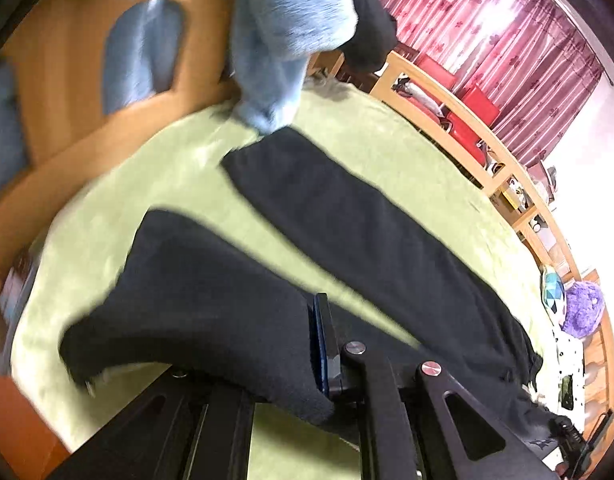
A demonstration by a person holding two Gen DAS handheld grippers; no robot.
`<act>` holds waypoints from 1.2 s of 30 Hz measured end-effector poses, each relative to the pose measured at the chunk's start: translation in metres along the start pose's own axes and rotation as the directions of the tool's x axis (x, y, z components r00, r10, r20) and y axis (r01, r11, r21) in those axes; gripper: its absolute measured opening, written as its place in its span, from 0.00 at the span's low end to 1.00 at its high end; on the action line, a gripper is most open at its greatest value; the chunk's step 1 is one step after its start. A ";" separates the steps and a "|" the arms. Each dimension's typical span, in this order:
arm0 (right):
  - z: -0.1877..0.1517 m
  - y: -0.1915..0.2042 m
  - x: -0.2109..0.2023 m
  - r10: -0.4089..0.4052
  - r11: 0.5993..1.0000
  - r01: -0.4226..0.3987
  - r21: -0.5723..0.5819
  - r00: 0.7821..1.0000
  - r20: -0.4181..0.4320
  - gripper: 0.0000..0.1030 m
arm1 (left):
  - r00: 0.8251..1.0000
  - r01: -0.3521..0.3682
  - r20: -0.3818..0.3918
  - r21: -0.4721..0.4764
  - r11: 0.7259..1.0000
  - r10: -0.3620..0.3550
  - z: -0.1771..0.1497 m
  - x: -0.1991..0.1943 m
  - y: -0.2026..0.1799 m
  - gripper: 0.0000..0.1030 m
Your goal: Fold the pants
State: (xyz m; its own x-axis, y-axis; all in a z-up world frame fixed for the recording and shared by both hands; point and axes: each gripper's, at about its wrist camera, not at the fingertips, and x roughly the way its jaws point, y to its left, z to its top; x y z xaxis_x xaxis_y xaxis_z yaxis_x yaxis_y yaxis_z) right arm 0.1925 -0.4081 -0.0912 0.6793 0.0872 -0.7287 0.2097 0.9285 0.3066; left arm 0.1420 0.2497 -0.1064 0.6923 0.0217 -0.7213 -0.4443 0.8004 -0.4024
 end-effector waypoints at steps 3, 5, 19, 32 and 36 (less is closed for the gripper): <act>0.033 0.021 0.016 0.024 0.999 -0.024 -0.022 0.999 0.021 0.16 | 1.000 -0.004 0.023 0.008 1.000 0.004 0.030 0.021 -0.027 0.09; 0.059 0.035 0.032 0.028 0.999 -0.027 -0.045 0.999 0.027 0.16 | 0.999 0.001 0.035 0.012 1.000 -0.002 0.058 0.042 -0.046 0.09; 0.158 0.081 0.174 0.022 0.999 -0.022 -0.038 1.000 0.006 0.53 | 0.999 -0.030 0.039 0.099 0.995 0.026 0.127 0.172 -0.157 0.59; 0.009 0.012 0.141 -0.055 0.989 0.031 -0.146 0.985 -0.162 0.62 | 0.993 -0.004 -0.114 0.168 0.986 0.024 0.001 0.137 -0.098 0.82; -0.001 -0.016 0.153 -0.021 1.000 0.018 -0.017 0.980 -0.196 0.62 | 0.980 0.011 -0.197 0.133 0.991 0.016 -0.031 0.159 -0.093 0.82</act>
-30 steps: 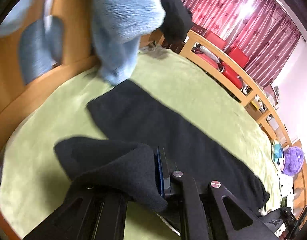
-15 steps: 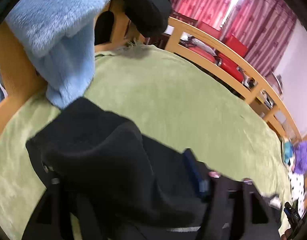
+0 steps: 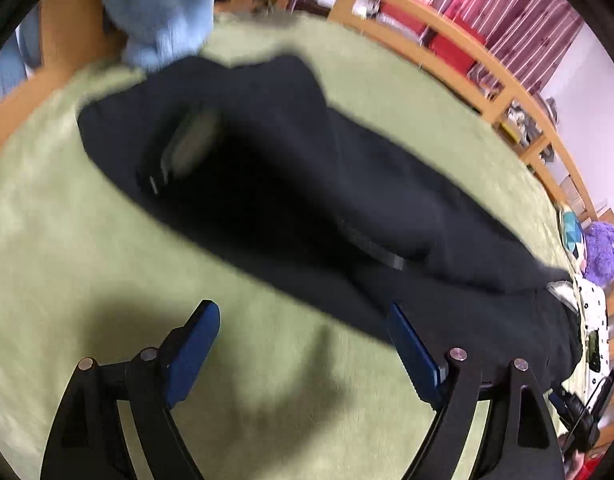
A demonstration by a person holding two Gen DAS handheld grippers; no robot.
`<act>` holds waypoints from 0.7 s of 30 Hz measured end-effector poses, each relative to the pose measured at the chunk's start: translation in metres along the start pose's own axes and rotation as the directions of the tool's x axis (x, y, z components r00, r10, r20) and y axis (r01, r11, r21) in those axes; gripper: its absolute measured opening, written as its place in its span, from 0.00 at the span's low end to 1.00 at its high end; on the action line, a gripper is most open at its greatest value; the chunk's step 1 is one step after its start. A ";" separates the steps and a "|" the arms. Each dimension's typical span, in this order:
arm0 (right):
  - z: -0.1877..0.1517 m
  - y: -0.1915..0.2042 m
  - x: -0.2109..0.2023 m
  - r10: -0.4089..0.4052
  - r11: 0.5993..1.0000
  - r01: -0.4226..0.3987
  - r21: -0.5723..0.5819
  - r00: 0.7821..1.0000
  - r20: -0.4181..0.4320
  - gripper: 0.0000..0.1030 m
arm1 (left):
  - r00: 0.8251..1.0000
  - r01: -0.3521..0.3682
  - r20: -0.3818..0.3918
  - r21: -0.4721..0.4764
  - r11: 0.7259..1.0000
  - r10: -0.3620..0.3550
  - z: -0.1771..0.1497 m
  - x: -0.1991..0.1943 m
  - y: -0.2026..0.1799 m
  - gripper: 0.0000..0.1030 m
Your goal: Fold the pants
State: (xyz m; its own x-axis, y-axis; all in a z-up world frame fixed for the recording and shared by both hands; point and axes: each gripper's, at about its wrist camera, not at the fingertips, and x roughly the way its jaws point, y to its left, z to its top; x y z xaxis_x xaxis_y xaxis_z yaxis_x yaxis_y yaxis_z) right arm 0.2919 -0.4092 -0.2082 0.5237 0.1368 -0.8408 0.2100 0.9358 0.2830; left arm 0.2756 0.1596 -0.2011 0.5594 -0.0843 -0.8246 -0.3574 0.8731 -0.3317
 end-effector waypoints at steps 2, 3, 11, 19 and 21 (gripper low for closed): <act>0.003 -0.013 0.006 0.020 0.996 -0.021 0.085 1.000 0.007 0.62 | 1.000 0.013 -0.018 -0.022 1.000 -0.013 -0.007 0.017 -0.003 0.82; 0.004 -0.016 0.008 0.036 0.993 -0.037 0.112 0.999 0.009 0.62 | 1.000 0.011 -0.023 -0.026 1.000 -0.011 -0.008 0.026 -0.005 0.82; 0.017 -0.022 0.027 0.066 0.976 -0.076 0.202 0.996 0.055 0.71 | 0.998 -0.010 0.066 -0.091 0.996 0.016 0.009 0.052 -0.018 0.82; 0.025 0.004 0.037 -0.059 0.990 0.043 0.136 0.992 0.113 0.10 | 0.996 -0.048 0.075 -0.112 0.993 0.056 0.016 0.046 -0.020 0.10; 0.021 -0.004 0.023 -0.025 0.987 0.002 0.162 0.990 0.141 0.07 | 0.996 -0.029 0.081 -0.105 0.994 0.037 0.012 0.032 -0.018 0.09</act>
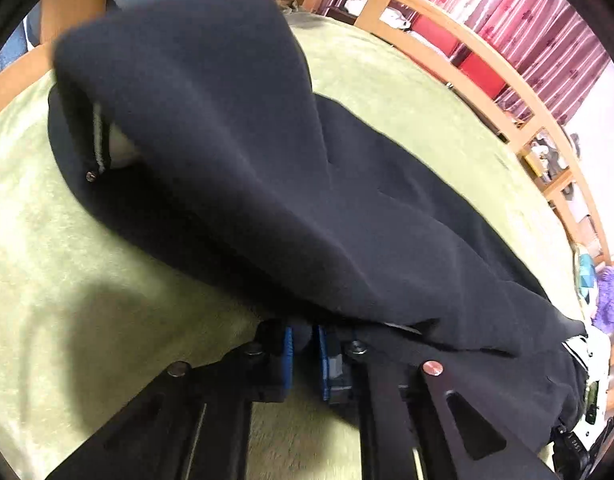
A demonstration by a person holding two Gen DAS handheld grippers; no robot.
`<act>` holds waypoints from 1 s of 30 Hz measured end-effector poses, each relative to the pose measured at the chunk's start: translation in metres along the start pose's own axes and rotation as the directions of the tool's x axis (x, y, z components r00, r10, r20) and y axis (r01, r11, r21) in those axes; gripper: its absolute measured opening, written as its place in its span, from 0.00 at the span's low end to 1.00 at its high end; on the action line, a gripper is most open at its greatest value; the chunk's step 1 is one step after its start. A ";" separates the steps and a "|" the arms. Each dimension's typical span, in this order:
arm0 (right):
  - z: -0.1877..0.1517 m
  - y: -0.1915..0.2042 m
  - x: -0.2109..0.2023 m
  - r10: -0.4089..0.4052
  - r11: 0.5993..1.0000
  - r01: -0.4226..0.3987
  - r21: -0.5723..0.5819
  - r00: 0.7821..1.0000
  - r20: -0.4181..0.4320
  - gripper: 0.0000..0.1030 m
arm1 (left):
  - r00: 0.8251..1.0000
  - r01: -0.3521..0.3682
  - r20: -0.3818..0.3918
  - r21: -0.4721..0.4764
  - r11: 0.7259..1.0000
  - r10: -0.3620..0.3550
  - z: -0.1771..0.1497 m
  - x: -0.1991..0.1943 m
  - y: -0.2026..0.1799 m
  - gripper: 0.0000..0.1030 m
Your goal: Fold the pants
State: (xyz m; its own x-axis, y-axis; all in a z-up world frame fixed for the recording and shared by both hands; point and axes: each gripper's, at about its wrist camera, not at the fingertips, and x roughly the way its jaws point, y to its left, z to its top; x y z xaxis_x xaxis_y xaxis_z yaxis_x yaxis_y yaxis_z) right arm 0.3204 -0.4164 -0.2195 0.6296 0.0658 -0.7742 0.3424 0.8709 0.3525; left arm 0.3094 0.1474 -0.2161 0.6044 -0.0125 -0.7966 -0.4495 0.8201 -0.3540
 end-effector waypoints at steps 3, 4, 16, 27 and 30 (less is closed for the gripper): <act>-0.002 -0.010 -0.033 0.033 0.999 -0.033 0.020 0.999 0.029 0.06 | 1.000 0.006 0.009 0.003 1.000 -0.006 -0.006 -0.027 0.003 0.05; -0.004 -0.013 -0.042 0.048 0.999 -0.049 0.023 0.998 0.030 0.05 | 1.000 0.028 0.008 0.006 1.000 -0.028 -0.012 -0.042 0.008 0.05; -0.062 -0.046 -0.162 0.095 0.995 -0.094 -0.036 0.995 0.021 0.04 | 0.989 0.143 -0.043 0.113 0.983 -0.139 -0.094 -0.134 0.030 0.02; -0.097 -0.064 -0.163 0.062 0.998 -0.065 -0.026 0.992 -0.106 0.32 | 0.985 0.161 -0.070 0.068 0.985 -0.156 -0.098 -0.113 0.033 0.61; -0.101 -0.072 -0.151 0.035 0.999 -0.035 0.000 0.993 -0.115 0.43 | 0.987 0.147 -0.079 0.064 0.987 -0.142 -0.096 -0.096 0.031 0.61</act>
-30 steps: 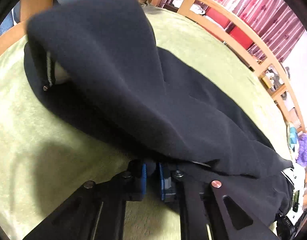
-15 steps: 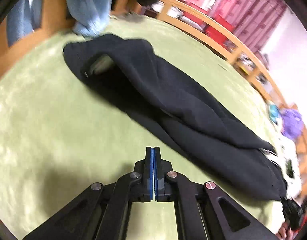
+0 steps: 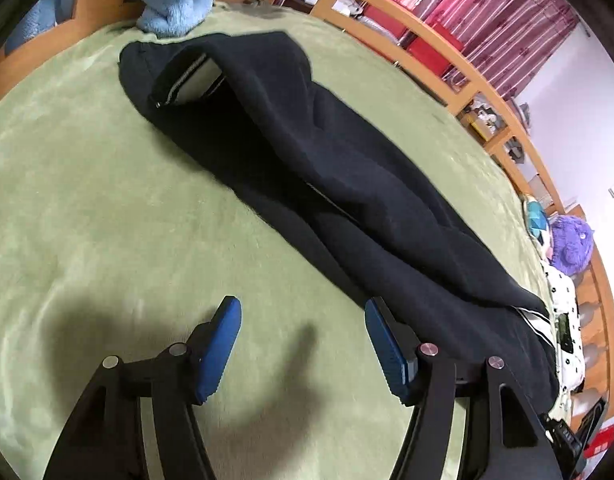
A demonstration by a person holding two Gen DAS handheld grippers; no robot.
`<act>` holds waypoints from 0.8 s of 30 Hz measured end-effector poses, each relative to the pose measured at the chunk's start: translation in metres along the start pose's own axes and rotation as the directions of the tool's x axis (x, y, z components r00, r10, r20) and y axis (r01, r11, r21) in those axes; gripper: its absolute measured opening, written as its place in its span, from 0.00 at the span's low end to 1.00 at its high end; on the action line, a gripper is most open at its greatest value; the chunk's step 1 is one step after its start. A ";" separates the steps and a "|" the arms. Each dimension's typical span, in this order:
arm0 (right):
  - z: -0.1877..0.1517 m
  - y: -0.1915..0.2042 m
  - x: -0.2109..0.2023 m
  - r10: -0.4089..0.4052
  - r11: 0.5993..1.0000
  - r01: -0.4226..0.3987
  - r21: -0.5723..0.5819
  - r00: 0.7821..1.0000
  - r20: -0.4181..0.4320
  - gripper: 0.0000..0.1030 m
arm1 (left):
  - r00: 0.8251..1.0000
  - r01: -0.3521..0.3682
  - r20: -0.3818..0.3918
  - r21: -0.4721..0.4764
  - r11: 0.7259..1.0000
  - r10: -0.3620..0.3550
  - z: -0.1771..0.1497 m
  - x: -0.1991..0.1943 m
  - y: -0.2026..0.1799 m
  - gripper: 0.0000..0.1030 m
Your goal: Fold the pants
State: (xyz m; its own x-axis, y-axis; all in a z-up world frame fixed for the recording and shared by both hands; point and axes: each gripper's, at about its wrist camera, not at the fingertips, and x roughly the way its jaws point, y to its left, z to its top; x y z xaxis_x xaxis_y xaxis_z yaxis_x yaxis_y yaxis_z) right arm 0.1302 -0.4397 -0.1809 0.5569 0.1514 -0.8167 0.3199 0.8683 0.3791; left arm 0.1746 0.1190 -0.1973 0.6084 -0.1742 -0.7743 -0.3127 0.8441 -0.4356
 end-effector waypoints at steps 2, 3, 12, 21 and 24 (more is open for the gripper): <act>0.002 -0.008 0.014 0.015 0.999 -0.014 0.050 1.000 -0.023 0.43 | 1.000 -0.003 -0.014 -0.014 1.000 0.003 0.008 0.017 -0.001 0.61; 0.001 -0.011 0.017 0.026 0.997 -0.024 0.069 0.999 -0.029 0.43 | 1.000 -0.016 -0.022 -0.016 1.000 0.016 0.014 0.027 0.000 0.61; 0.011 -0.009 0.056 0.020 0.988 -0.017 0.152 1.000 -0.024 0.45 | 0.996 -0.085 0.019 0.033 0.996 0.085 0.046 0.075 -0.012 0.61; 0.018 0.008 0.070 -0.035 0.991 0.031 0.132 0.999 0.031 0.38 | 0.994 -0.099 0.054 0.010 0.995 0.098 0.062 0.085 -0.020 0.20; 0.019 0.013 0.068 -0.051 0.995 0.046 0.092 0.997 0.053 0.14 | 0.995 -0.093 0.048 0.021 0.995 0.092 0.063 0.081 -0.020 0.12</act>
State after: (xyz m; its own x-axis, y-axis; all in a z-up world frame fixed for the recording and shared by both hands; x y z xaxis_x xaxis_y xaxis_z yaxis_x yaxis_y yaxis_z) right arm 0.1872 -0.4269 -0.2232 0.5796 0.0815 -0.8108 0.4143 0.8274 0.3793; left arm 0.2757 0.1200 -0.2227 0.6112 -0.0714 -0.7883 -0.3524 0.8672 -0.3517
